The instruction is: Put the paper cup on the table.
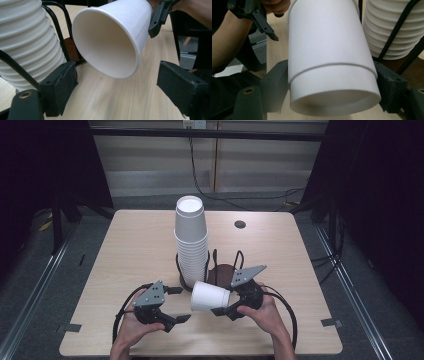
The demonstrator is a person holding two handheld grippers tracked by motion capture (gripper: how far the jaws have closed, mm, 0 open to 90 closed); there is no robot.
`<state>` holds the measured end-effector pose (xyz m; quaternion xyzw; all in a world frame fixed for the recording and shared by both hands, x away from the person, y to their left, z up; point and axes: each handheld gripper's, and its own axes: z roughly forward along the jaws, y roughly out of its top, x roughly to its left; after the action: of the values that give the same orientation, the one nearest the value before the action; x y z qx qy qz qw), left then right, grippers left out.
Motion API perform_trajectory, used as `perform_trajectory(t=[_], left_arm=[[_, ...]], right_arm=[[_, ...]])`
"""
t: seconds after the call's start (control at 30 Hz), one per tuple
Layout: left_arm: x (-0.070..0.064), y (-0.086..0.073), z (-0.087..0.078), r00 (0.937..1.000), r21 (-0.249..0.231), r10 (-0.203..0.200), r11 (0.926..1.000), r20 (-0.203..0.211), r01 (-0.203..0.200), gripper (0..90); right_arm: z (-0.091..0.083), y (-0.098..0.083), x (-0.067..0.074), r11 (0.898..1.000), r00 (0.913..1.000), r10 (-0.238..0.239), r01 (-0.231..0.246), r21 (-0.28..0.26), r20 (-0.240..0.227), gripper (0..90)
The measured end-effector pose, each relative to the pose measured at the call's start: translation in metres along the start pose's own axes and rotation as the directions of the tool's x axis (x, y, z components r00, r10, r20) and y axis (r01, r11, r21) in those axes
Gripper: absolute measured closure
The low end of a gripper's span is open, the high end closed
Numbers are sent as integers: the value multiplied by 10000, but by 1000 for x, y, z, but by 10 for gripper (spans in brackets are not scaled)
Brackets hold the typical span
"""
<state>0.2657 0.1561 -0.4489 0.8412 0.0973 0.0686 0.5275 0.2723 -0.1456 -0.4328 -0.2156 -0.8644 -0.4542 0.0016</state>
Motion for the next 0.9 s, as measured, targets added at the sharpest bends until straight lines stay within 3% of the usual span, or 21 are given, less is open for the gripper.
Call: perform_trajectory(t=[0.3, 0.57, 0.9], left_arm=[[-2, -5, 1, 9999, -321, -136, 9994, -65, 133, 157], [-4, -6, -1, 9992, -970, -397, 9945, 81, 403, 157], [-4, -9, -6, 9988, -1428, -478, 9886, 47, 480, 157]], right_arm=[[3, -7, -1, 9986, 9998, 111, -118, -514, -151, 227], [5, -11, -1, 9937, 9989, 203, -247, -1093, -411, 228], [10, -12, 2, 9844, 9974, -185, 60, -1756, -692, 228]])
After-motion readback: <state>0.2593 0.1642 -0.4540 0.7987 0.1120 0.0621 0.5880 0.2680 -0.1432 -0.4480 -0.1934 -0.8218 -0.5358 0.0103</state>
